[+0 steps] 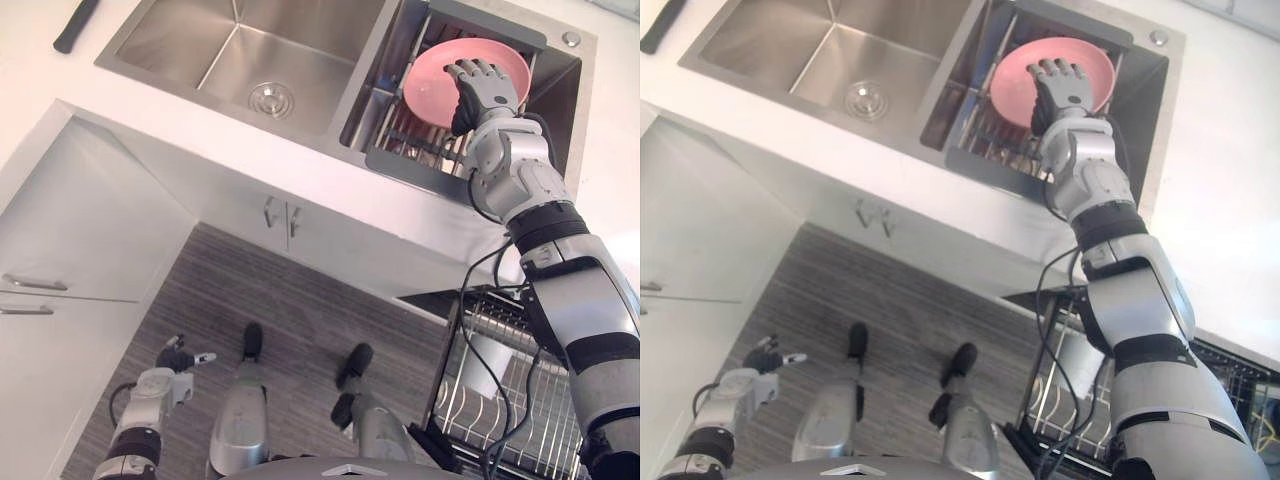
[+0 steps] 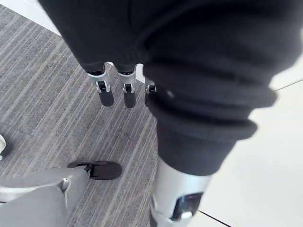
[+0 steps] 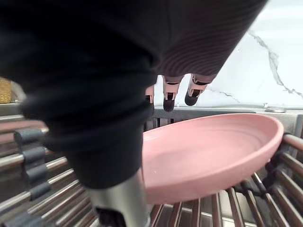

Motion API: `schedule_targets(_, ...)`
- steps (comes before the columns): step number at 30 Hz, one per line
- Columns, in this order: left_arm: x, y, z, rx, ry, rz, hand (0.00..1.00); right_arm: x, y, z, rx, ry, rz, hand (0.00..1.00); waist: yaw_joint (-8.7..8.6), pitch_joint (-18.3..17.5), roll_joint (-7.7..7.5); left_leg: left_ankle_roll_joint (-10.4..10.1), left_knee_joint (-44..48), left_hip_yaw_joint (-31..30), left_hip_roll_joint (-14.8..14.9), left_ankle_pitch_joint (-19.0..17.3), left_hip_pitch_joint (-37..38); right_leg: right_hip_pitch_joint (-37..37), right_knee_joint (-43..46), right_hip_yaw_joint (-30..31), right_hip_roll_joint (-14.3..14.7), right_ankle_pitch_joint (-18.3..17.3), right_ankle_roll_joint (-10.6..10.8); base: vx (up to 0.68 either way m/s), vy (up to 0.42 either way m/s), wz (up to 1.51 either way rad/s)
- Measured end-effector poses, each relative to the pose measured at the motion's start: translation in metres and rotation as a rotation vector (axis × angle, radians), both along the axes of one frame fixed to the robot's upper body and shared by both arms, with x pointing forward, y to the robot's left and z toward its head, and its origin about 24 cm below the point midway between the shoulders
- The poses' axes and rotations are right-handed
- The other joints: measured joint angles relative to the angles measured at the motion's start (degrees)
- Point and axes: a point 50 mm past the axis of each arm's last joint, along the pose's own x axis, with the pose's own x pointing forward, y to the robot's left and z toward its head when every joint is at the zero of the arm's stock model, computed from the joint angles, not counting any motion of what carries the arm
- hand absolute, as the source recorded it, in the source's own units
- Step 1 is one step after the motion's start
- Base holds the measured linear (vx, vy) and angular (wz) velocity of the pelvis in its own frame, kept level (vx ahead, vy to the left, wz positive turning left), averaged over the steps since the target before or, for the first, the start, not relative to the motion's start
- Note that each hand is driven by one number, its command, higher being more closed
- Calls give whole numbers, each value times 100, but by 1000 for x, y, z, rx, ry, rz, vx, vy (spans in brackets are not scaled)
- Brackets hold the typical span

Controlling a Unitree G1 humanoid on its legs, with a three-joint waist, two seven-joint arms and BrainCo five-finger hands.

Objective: Walk over to the sink, pick up the cup, carry it to the dishwasher, place the cup inside the dishwasher, then close the dishwasher door

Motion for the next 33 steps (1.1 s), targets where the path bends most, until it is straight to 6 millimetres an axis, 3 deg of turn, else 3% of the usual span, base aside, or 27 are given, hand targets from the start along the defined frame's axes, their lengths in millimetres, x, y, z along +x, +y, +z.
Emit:
schedule_targets(7, 7, 4, 6, 16, -31, -5, 0, 1, -6, 0, -14, 14, -49, 0, 52, 49, 5, -5, 25, 2, -7, 19, -55, -48, 0, 1, 0, 6, -5, 0, 0, 0)
schedule_targets(18, 14, 5, 11, 24, -57, -11, 0, 0, -5, 21, -53, -65, -90, 0, 83, 307, 31, -7, -6, 23, 18, 37, -122, -135, 1, 50, 31, 40, -39, -10, 0, -1)
schedule_targets(19, 15, 6, 12, 27, -59, -11, 0, 0, -5, 25, -54, -80, -95, 100, 82, 307, 32, -6, -6, 24, 16, 45, -164, -178, 0, 55, 36, 49, -43, 0, 0, 0)
schedule_targets(33, 23, 11, 19, 51, -91, -10, 0, -3, -15, 30, -186, -162, -230, 100, 144, 379, 35, -33, -10, 7, 28, 120, -305, -265, 0, -4, 52, 83, -64, -12, 0, 2)
